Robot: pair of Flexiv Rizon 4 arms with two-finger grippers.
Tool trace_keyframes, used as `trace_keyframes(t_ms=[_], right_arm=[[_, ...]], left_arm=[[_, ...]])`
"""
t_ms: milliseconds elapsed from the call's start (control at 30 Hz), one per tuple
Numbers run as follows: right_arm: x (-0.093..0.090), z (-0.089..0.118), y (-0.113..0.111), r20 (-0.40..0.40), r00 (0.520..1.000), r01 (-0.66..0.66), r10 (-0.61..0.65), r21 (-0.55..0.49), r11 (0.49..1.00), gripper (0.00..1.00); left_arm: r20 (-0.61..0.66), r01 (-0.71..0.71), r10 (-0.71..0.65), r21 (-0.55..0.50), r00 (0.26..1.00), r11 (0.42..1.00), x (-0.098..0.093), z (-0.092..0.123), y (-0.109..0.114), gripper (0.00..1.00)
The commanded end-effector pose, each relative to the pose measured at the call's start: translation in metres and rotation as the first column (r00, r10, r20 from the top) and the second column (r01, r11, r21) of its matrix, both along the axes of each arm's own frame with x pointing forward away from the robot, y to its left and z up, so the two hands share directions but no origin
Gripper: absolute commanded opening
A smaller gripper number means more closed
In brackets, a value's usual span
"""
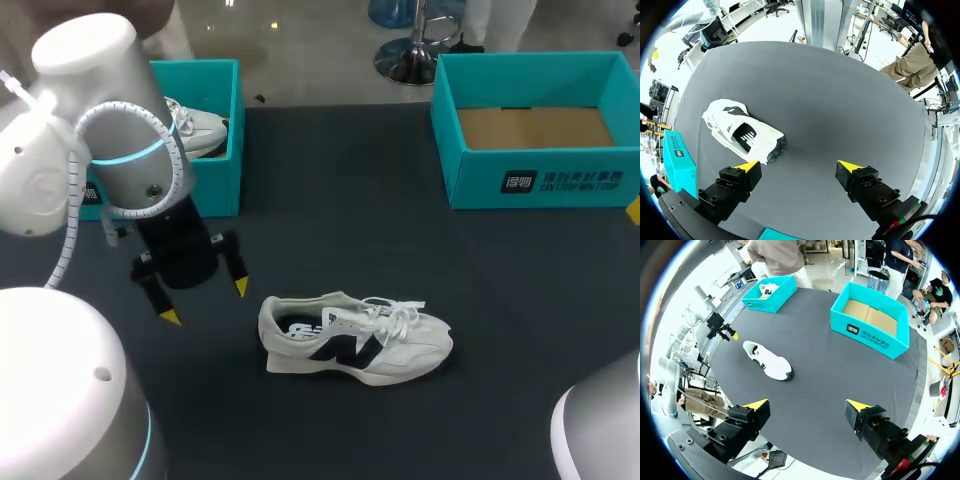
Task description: Take the shoe out of the shoebox, open the shoe tongue, remove and reinsert the insole, then place the shoe into the shoebox
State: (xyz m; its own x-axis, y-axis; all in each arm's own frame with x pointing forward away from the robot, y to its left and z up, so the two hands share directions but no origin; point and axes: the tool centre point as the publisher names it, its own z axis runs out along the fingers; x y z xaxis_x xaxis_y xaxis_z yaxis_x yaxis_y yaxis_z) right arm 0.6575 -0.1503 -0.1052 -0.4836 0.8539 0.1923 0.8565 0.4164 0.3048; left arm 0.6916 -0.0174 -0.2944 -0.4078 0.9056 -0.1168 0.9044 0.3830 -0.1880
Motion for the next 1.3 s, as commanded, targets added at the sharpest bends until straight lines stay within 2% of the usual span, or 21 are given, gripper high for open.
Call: trace_keyframes(t_ms=[33, 133, 233, 300, 367, 533, 700, 867, 1167, 1233, 1300], right_arm=[[0.003, 0.0, 0.0, -0.006, 1.0, -0.001, 0.001, -0.001, 1.0, 1.0], [0.003, 0.0, 0.0, -0.006, 1.0, -0.001, 0.001, -0.001, 1.0, 1.0], [0.003, 0.0, 0.0, -0.006, 1.0, -0.001, 0.001, -0.001, 1.0, 1.0], [0.003, 0.0, 0.0, -0.006, 1.0, -0.001, 0.001, -0.001, 1.0, 1.0], [0.003, 0.0, 0.0, -0.006, 1.0, -0.001, 0.001, -0.001, 1.0, 1.0], [0.003, 0.0, 0.0, -0.006, 1.0, -0.001, 0.001, -0.001, 1.0, 1.0], [0.003, 0.0, 0.0, -0.006, 1.0, -0.001, 0.001, -0.001, 1.0, 1.0], [0.003, 0.0, 0.0, -0.006, 1.0, -0.001, 0.001, -0.001, 1.0, 1.0], [0.003, 0.0, 0.0, -0.006, 1.0, -0.001, 0.001, -0.001, 1.0, 1.0], [0.003, 0.0, 0.0, -0.006, 1.0, -0.001, 0.001, -0.001, 1.0, 1.0], [0.003, 0.0, 0.0, -0.006, 1.0, -0.001, 0.001, -0.001, 1.0, 1.0]], left_arm=[[0.007, -0.046, 0.047, -0.1, 0.999, 0.994, -0.004, -0.001, 0.01, 1.0], [-0.033, -0.13, 0.126, -0.263, 0.992, 0.956, -0.01, -0.001, 0.025, 1.0], [-0.103, -0.214, 0.188, -0.416, 0.977, 0.884, -0.014, -0.004, 0.042, 1.0], [-0.17, -0.277, 0.22, -0.492, 0.96, 0.826, -0.017, -0.008, 0.052, 1.0], [-0.227, -0.305, 0.215, -0.525, 0.95, 0.795, -0.017, -0.011, 0.054, 1.0], [-0.314, -0.36, 0.213, -0.554, 0.925, 0.75, -0.02, -0.022, 0.053, 1.0], [-0.494, -0.401, 0.095, -0.561, 0.864, 0.725, -0.016, -0.035, 0.044, 1.0], [-0.59, -0.449, 0.04, -0.565, 0.806, 0.692, -0.018, -0.032, 0.04, 1.0], [-0.673, -0.495, 0.041, -0.5, 0.738, 0.711, -0.023, -0.028, 0.034, 1.0], [-0.702, -0.453, -0.024, -0.485, 0.711, 0.748, -0.027, -0.029, 0.03, 1.0], [-0.702, -0.453, -0.024, -0.485, 0.711, 0.748, -0.027, -0.029, 0.03, 1.0]])
